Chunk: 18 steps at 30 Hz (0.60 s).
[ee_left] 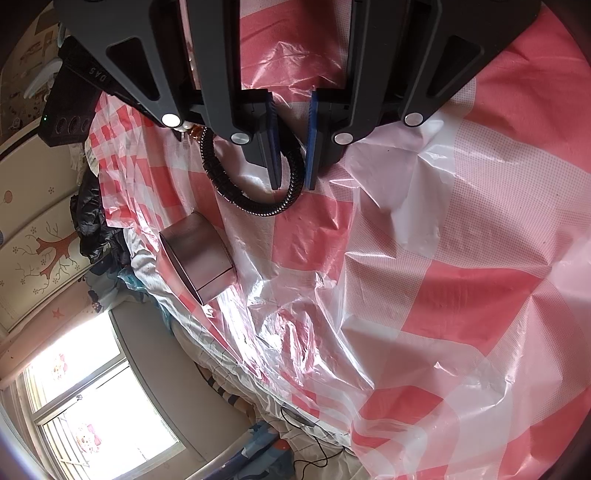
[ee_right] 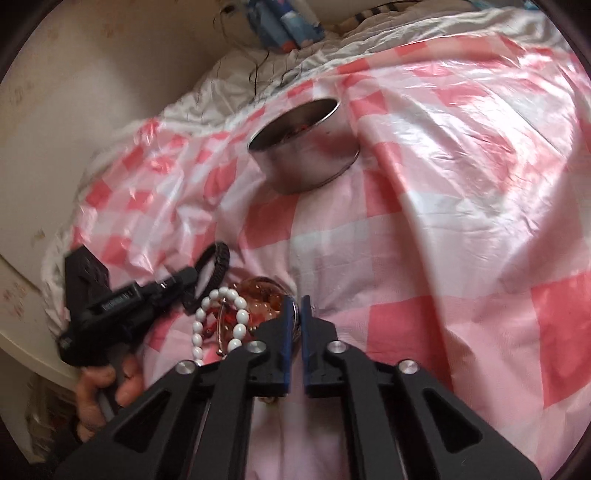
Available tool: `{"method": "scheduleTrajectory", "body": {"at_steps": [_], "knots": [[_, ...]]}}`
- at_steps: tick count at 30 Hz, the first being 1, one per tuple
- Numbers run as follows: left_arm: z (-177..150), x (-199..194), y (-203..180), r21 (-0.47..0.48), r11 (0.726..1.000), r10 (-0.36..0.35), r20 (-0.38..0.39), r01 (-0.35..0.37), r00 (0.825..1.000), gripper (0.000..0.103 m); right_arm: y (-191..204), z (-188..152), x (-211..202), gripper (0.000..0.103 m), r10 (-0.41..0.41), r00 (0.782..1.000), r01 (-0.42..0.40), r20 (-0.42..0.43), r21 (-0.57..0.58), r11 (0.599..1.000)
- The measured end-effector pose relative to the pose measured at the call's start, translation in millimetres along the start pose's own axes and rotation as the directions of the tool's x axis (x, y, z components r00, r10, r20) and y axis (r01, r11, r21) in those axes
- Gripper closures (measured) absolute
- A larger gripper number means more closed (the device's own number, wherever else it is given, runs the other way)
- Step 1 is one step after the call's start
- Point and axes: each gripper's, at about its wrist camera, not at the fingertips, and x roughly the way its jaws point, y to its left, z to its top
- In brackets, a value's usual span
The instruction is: Organize jewelry
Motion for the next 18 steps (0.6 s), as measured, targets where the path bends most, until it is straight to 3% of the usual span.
{"method": "scheduleTrajectory", "body": {"at_steps": [4,12,13,15,18], "knots": [[0.1,0.0,-0.3,0.000,1.000,-0.002,0.000,0.002,1.000,0.090,-6.3,-5.2,-9.4,0.098,0.040,0.998,-0.042,0.040,0.035,0.999],[0.0,0.1,-0.3,0.000,1.000,-0.002,0.000,0.002,1.000,0.090,8.4,-5.8,-6.2,0.095,0.075,0.997,-0.074,0.014,-0.046,0.996],[0.0,0.1,-0.6,0.000,1.000,-0.002,0.000,0.002,1.000,0.090,4.6,-6.0,-7.4,0.093,0.076,0.997,-0.075,0.021,-0.028,0.997],[0.0,0.1,-0.3,0.000,1.000,-0.002,0.000,0.002,1.000,0.090,-2.9,-6.3,-11.7,0.061,0.097,0.994,-0.098,0.043,0.011,0.995],[0.0,0.1,-0.4,-0.001,1.000,-0.002,0.000,0.002,1.000,0.090,-8.8,-7.3,-20.3,0.054,0.114,0.989,-0.118,0.088,0.042,0.992]]}}
